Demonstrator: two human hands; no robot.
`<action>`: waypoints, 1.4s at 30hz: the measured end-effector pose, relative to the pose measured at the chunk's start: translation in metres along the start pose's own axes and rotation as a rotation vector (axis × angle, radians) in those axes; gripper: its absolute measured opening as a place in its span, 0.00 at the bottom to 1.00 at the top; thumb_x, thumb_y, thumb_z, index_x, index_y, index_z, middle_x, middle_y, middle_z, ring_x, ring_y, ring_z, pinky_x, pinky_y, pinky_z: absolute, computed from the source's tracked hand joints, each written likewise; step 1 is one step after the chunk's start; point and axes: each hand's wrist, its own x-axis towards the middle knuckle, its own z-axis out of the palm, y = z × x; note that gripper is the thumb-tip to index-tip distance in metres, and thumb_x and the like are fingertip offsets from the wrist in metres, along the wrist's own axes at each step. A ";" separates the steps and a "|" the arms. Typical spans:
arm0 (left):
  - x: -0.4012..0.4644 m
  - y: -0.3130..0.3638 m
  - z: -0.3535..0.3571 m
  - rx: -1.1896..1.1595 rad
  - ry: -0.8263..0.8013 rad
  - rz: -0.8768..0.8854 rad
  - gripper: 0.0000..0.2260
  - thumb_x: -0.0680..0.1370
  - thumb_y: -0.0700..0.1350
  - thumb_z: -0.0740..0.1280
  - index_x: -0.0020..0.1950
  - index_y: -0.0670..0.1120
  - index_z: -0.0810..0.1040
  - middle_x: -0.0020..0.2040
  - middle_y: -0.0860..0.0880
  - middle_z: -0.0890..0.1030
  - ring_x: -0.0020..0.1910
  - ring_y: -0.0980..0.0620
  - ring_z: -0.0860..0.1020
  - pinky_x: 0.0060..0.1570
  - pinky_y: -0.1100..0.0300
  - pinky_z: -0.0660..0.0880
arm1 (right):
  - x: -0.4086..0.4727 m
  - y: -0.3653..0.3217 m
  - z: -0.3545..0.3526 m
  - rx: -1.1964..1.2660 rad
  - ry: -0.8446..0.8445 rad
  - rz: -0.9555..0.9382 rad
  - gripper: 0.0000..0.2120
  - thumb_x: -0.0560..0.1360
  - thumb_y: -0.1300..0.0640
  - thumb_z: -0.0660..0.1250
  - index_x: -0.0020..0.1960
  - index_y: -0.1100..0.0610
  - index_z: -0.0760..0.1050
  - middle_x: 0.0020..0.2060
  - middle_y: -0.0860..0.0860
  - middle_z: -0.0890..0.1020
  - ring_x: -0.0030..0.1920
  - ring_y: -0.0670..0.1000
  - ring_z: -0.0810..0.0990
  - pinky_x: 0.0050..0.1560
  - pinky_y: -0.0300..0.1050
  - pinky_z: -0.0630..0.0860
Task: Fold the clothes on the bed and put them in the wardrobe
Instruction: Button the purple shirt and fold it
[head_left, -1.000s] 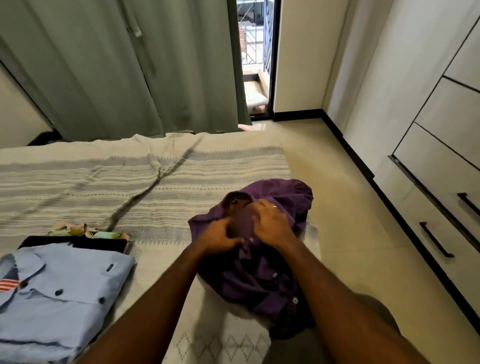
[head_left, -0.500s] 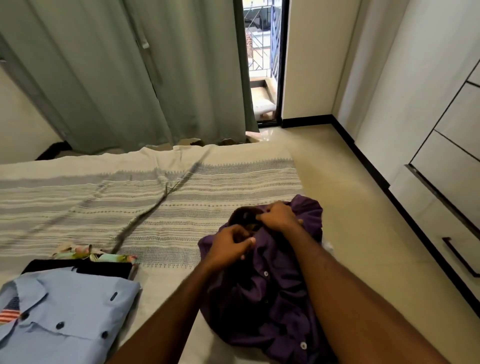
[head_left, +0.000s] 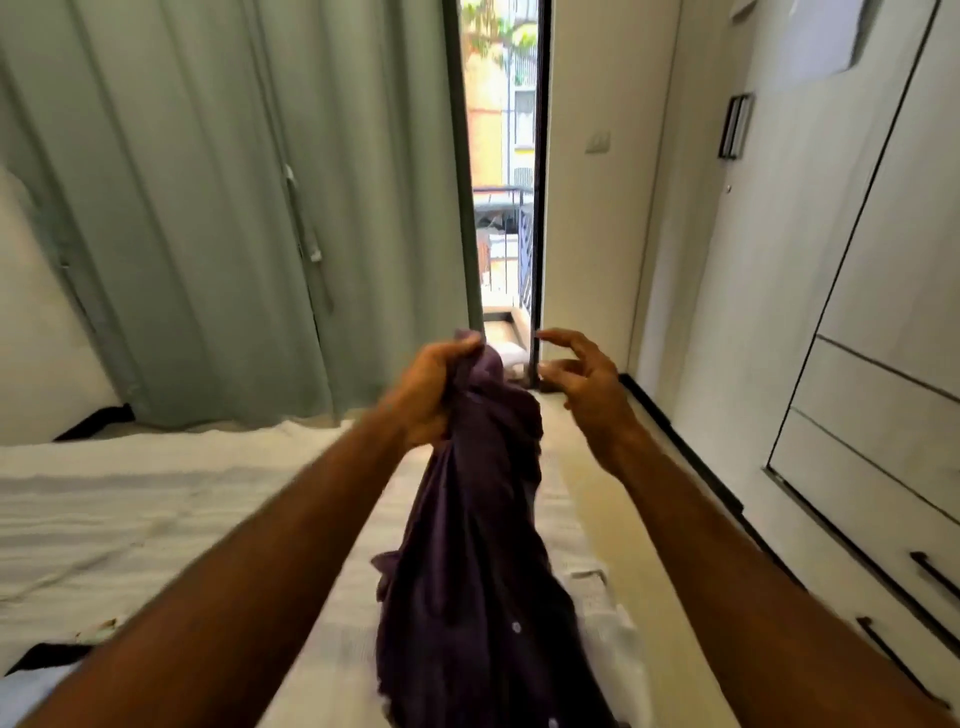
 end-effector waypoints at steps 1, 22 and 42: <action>-0.011 0.030 0.004 0.147 -0.108 0.014 0.07 0.76 0.45 0.69 0.45 0.41 0.77 0.36 0.45 0.82 0.32 0.52 0.81 0.34 0.62 0.79 | 0.006 -0.020 -0.009 0.021 -0.074 -0.030 0.20 0.77 0.65 0.67 0.64 0.46 0.76 0.65 0.51 0.77 0.61 0.53 0.78 0.44 0.34 0.78; -0.153 0.216 0.004 1.360 -0.205 -0.163 0.44 0.47 0.74 0.78 0.56 0.51 0.82 0.53 0.56 0.85 0.57 0.56 0.79 0.70 0.39 0.62 | -0.014 -0.225 -0.082 -0.581 -0.698 0.329 0.43 0.53 0.27 0.78 0.62 0.49 0.78 0.69 0.48 0.74 0.66 0.51 0.75 0.71 0.72 0.61; -0.126 0.191 0.005 0.744 0.158 0.292 0.30 0.69 0.43 0.79 0.68 0.42 0.73 0.58 0.39 0.80 0.57 0.41 0.82 0.61 0.46 0.79 | 0.007 -0.230 -0.077 -0.280 -0.132 -0.161 0.20 0.78 0.68 0.67 0.61 0.46 0.71 0.50 0.56 0.82 0.44 0.54 0.82 0.35 0.45 0.79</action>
